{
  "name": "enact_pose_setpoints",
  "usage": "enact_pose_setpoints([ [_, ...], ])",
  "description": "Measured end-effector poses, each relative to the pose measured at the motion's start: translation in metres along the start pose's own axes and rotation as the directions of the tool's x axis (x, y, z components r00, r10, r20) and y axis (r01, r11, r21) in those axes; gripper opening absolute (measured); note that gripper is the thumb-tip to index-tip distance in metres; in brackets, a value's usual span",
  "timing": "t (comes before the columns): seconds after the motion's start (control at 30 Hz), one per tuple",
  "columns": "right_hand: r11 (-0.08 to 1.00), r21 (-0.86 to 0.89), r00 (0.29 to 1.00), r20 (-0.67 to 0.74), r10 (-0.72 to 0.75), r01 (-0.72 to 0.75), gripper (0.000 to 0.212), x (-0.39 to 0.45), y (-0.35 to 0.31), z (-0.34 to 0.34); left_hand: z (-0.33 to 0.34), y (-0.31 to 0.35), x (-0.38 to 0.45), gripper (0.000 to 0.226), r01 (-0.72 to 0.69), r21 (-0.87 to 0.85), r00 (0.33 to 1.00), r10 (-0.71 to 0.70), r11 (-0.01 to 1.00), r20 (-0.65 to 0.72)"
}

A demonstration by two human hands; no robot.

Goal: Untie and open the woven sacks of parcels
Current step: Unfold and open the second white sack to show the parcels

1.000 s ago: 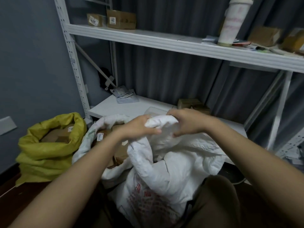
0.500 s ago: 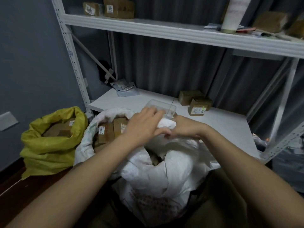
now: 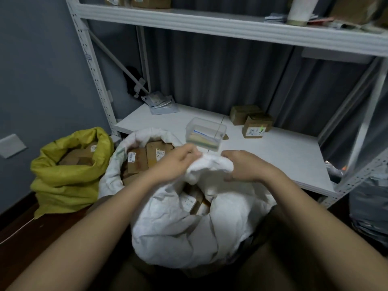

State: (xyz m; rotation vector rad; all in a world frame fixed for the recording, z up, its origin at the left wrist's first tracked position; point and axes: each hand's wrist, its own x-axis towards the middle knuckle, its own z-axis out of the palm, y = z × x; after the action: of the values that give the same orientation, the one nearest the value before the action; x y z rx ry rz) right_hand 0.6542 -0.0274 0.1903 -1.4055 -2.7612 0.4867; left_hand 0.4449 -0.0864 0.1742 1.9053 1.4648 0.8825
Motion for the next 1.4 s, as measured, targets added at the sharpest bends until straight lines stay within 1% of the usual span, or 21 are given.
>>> enact_pose_setpoints([
  [0.07, 0.999, -0.013, 0.998, -0.035, 0.044, -0.045, 0.017, -0.002, -0.001, 0.008, -0.004, 0.004, -0.003, 0.025, 0.08, 0.114, 0.997, -0.078, 0.99, -0.017],
  [0.17, 0.896, 0.43, 0.984, 0.176, 0.037, -0.11, 0.023, -0.001, -0.011, 0.011, 0.02, 0.019, -0.005, 0.052, -0.089, 0.663, 0.996, 0.084, 0.743, 0.039],
  [0.23, 0.886, 0.453, 0.98, 0.199, 0.006, -0.097, 0.035, -0.002, -0.01, 0.007, 0.029, 0.014, -0.01, 0.043, -0.14, 0.582, 0.99, 0.12, 0.801, 0.073],
  [0.3, 0.975, 0.22, 0.999, 0.048, 0.008, -0.018, 0.034, -0.008, -0.004, 0.009, 0.02, -0.005, -0.011, 0.022, -0.044, 0.149, 0.998, 0.037, 0.988, 0.047],
  [0.37, 0.994, 0.107, 0.991, -0.131, 0.035, -0.021, 0.028, -0.014, -0.003, 0.016, 0.008, -0.015, -0.01, 0.023, 0.096, -0.095, 0.995, -0.095, 0.991, 0.016],
  [0.43, 0.926, 0.374, 0.995, -0.056, 0.085, -0.058, 0.023, -0.015, -0.006, 0.023, 0.008, -0.011, -0.008, 0.027, 0.117, 0.162, 0.993, -0.12, 0.98, 0.013],
  [0.5, 0.736, 0.659, 0.982, 0.181, 0.048, -0.157, 0.016, -0.013, -0.01, 0.026, 0.02, -0.002, -0.006, 0.029, -0.031, 0.53, 0.999, 0.021, 0.847, 0.026],
  [0.53, 0.695, 0.697, 0.974, 0.225, 0.021, -0.176, 0.017, -0.012, -0.01, 0.025, 0.026, 0.005, -0.008, 0.03, -0.096, 0.561, 0.995, 0.076, 0.822, 0.058],
  [0.6, 0.807, 0.583, 0.992, 0.126, 0.028, -0.097, 0.021, -0.012, -0.005, 0.024, 0.027, 0.006, -0.01, 0.029, -0.091, 0.418, 0.994, 0.056, 0.904, 0.094],
  [0.63, 0.903, 0.426, 0.998, 0.012, 0.061, -0.061, 0.023, -0.013, 0.0, 0.025, 0.021, 0.004, -0.01, 0.031, 0.038, 0.181, 0.998, -0.047, 0.983, 0.044],
  [0.7, 0.986, 0.123, 0.969, -0.206, 0.14, -0.116, 0.021, -0.018, 0.004, 0.03, 0.01, -0.004, -0.007, 0.04, 0.251, -0.156, 0.966, -0.257, 0.955, -0.022],
  [0.77, 0.976, 0.154, 0.936, -0.295, 0.194, -0.154, 0.016, -0.021, -0.001, 0.035, 0.007, -0.003, -0.002, 0.045, 0.236, 0.116, 0.969, -0.223, 0.965, -0.11],
  [0.83, 0.909, 0.411, 0.975, -0.165, 0.15, -0.07, 0.015, -0.016, -0.007, 0.035, 0.014, 0.006, 0.002, 0.055, 0.05, 0.593, 0.995, 0.013, 0.803, -0.101],
  [0.87, 0.833, 0.552, 0.993, -0.073, 0.097, -0.041, 0.017, -0.014, -0.011, 0.032, 0.022, 0.012, 0.003, 0.059, -0.067, 0.666, 0.992, 0.119, 0.743, -0.034],
  [0.93, 0.746, 0.665, 0.999, -0.005, 0.046, -0.032, 0.026, -0.014, -0.012, 0.028, 0.03, 0.013, 0.004, 0.04, -0.173, 0.602, 0.983, 0.177, 0.78, 0.053],
  [1.03, 0.893, 0.448, 0.961, -0.224, 0.162, -0.046, 0.029, -0.019, -0.005, 0.035, 0.018, -0.003, 0.007, 0.037, 0.043, -0.023, 0.999, -0.044, 0.999, -0.014],
  [1.1, 0.916, 0.396, 0.916, -0.34, 0.214, -0.067, 0.027, -0.023, -0.011, 0.042, 0.012, -0.006, 0.008, 0.043, 0.085, 0.016, 0.995, -0.084, 0.996, -0.06],
  [1.17, 0.684, 0.729, 0.964, -0.158, 0.215, -0.034, 0.027, -0.024, -0.014, 0.042, 0.018, 0.001, 0.006, 0.034, -0.07, 0.459, 0.994, 0.101, 0.886, -0.042],
  [1.23, 0.414, 0.906, 0.994, 0.052, 0.099, -0.088, 0.039, -0.027, -0.011, 0.036, 0.023, 0.009, 0.003, 0.033, -0.243, 0.541, 0.968, 0.235, 0.805, 0.084],
  [1.3, 0.594, 0.8, 0.995, 0.035, 0.09, -0.081, 0.037, -0.031, -0.007, 0.031, 0.018, 0.006, 0.004, 0.017, -0.231, 0.34, 0.972, 0.205, 0.912, 0.112],
  [1.4, 0.88, 0.474, 0.945, -0.269, 0.187, -0.039, 0.021, -0.032, -0.009, 0.031, 0.001, -0.003, 0.013, 0.02, 0.048, 0.026, 0.999, -0.047, 0.999, -0.018],
])
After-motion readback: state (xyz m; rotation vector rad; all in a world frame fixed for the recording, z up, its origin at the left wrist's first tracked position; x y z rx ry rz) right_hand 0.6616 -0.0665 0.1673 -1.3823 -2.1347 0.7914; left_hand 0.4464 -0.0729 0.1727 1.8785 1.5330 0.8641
